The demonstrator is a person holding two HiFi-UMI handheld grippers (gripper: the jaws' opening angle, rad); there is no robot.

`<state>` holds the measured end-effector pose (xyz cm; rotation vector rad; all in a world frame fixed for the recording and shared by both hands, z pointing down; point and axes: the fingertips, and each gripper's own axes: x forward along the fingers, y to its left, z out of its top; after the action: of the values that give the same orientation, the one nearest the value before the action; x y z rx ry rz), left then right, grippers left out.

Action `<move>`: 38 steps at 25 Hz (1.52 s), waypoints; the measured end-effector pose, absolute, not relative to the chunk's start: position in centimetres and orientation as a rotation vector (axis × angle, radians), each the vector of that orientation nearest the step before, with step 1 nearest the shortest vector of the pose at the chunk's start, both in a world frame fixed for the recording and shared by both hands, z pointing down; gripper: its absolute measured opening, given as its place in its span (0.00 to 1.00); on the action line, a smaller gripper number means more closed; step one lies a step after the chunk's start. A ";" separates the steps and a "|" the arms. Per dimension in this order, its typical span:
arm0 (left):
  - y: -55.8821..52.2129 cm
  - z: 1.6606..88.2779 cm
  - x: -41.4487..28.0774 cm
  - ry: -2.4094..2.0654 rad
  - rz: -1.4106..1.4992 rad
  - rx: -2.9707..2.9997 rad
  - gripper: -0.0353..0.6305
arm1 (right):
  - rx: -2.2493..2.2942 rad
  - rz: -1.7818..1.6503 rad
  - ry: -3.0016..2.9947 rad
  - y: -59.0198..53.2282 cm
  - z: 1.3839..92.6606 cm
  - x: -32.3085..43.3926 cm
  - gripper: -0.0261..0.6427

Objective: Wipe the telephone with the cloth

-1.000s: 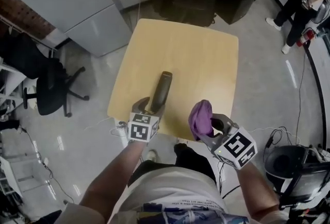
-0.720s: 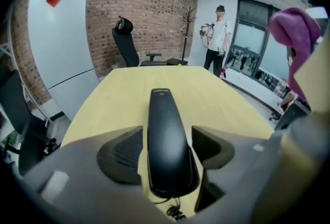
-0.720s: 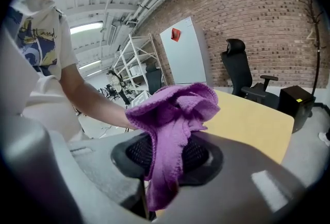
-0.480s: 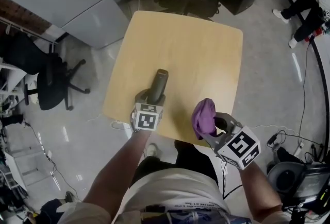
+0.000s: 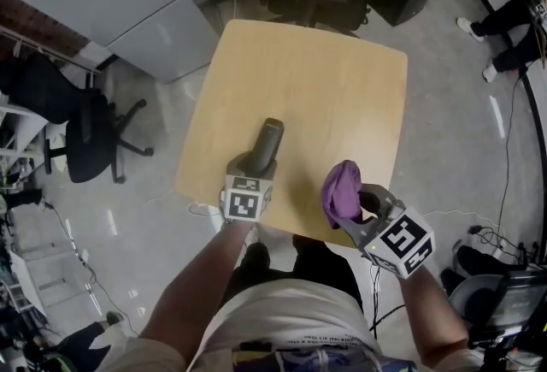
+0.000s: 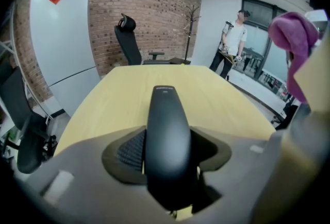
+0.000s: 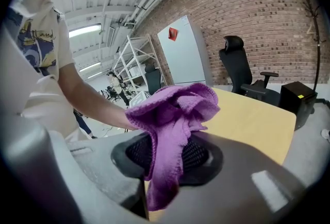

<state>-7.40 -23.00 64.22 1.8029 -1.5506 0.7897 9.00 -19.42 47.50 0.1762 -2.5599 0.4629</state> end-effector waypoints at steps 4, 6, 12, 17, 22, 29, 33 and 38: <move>-23.0 63.0 -7.1 -1.540 0.758 1.870 0.43 | 0.201 0.432 -2.560 -19.5 47.1 8.1 0.21; -22.8 62.0 -7.0 -1.536 0.740 1.896 0.43 | 0.223 0.416 -2.570 -19.7 46.3 7.6 0.21; -21.7 56.3 -6.0 -1.545 0.657 2.037 0.43 | 0.275 0.340 -2.633 -20.8 43.3 5.2 0.21; -19.6 51.8 -5.3 -1.491 0.592 2.116 0.43 | 0.246 0.257 -2.687 -20.2 39.8 1.4 0.21; -17.7 48.7 -4.7 -1.419 0.563 2.220 0.43 | 0.203 0.188 -2.743 -18.7 36.1 -2.7 0.21; -14.1 48.4 -4.7 -1.313 0.542 2.338 0.43 | 0.084 0.067 -2.793 -13.4 34.9 -9.6 0.21; -13.6 48.0 -4.7 -1.273 0.523 2.346 0.43 | -0.009 0.031 -2.765 -11.6 35.3 -12.4 0.21; -13.6 46.8 -4.7 -1.246 0.512 2.357 0.43 | -0.048 0.007 -2.717 -11.3 36.3 -13.1 0.21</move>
<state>-4.69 -13.58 46.85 2.3570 -1.2459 0.5123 -13.14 -11.26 36.29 -0.0480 -2.7171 0.0070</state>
